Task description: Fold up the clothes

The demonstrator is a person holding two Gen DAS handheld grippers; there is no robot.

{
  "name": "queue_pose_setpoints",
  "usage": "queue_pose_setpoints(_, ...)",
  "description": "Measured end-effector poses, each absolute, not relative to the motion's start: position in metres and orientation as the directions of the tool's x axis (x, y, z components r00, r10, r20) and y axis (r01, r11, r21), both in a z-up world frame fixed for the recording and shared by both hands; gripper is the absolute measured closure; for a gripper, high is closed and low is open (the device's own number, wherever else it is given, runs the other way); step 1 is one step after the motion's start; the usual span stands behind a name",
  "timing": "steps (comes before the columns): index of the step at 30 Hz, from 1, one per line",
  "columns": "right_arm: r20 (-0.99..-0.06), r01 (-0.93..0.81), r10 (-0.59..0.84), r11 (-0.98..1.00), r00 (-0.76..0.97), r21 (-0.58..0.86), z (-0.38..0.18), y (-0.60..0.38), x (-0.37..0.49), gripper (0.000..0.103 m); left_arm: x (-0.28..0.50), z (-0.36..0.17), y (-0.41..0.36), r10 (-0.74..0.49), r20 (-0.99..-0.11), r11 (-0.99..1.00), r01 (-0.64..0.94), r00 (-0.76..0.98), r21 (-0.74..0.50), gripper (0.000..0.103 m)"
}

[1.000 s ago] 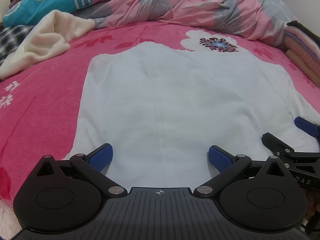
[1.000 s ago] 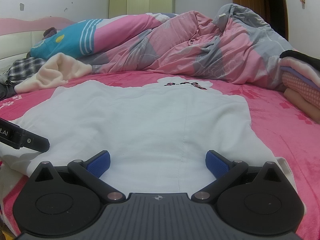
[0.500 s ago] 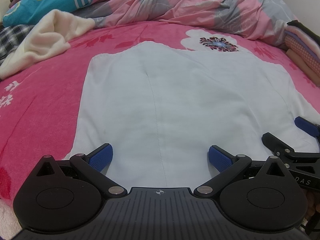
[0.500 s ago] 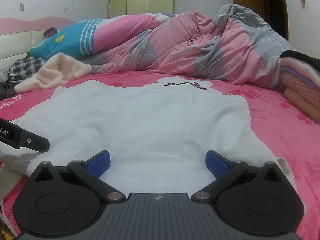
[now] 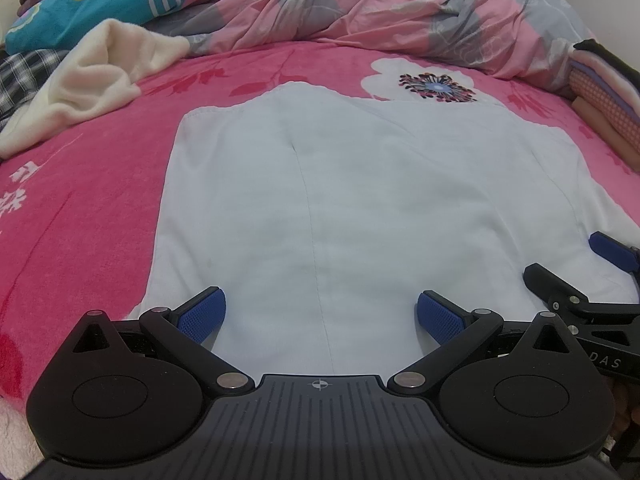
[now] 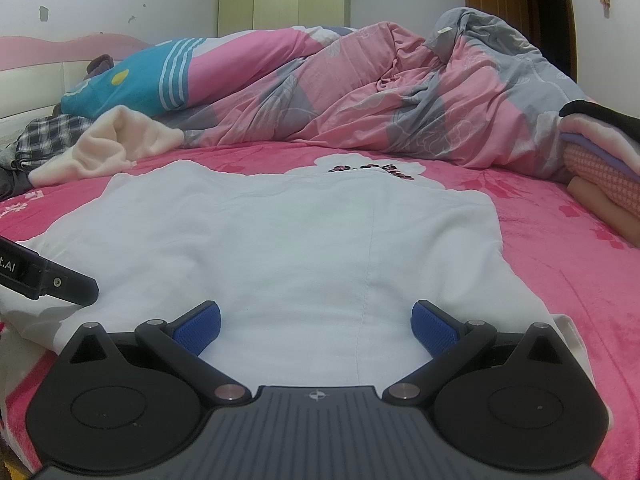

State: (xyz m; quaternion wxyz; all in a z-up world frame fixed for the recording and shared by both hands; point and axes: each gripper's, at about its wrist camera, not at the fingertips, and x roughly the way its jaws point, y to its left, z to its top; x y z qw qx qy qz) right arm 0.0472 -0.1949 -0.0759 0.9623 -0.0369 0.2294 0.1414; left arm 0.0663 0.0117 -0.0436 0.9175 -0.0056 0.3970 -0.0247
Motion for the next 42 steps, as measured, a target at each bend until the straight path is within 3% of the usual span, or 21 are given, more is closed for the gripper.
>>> queue_pose_setpoints(42,-0.452,-0.293,0.259,0.956,0.853,-0.005,-0.0756,-0.1963,0.0476,0.0,0.0642,-0.0444,0.0088,-0.04,-0.725,0.999,0.041,0.688,-0.016,0.0)
